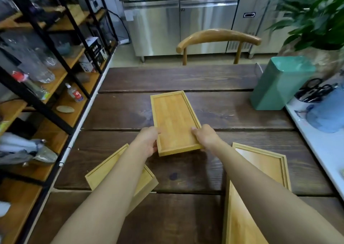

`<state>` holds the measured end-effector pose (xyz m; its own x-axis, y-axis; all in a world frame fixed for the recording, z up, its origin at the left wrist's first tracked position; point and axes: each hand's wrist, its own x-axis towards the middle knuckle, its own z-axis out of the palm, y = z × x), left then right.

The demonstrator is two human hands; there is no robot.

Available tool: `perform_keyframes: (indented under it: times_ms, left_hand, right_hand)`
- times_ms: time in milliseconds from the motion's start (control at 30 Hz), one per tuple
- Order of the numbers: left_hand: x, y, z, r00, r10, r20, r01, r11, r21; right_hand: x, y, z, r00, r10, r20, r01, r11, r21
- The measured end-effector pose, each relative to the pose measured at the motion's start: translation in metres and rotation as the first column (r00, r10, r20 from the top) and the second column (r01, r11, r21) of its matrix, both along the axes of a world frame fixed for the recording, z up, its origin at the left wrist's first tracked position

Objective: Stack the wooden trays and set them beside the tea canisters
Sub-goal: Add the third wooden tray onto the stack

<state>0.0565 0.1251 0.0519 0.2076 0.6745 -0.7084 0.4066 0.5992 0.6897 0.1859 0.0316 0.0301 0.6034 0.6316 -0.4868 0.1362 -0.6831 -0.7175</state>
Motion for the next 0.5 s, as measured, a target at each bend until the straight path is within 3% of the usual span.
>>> perform_keyframes:
  times_ms: [100, 267, 500]
  left_hand:
    - [-0.001, -0.016, 0.010, 0.991, -0.089, -0.099, 0.107, 0.977, 0.184]
    - [-0.003, -0.066, 0.029, 0.972, -0.235, 0.004, 0.210, 0.877, 0.431]
    - [-0.005, -0.160, 0.021, 0.912, -0.393, 0.118, 0.287, 0.817, 0.501]
  right_hand:
    - [-0.010, -0.015, 0.003, 0.990, -0.007, 0.138, 0.005, 1.000, 0.017]
    - [-0.013, -0.071, 0.023, 0.953, -0.130, 0.275, 0.109, 0.990, 0.091]
    - [-0.022, -0.188, 0.046, 0.894, -0.121, 0.432, 0.111, 0.993, 0.048]
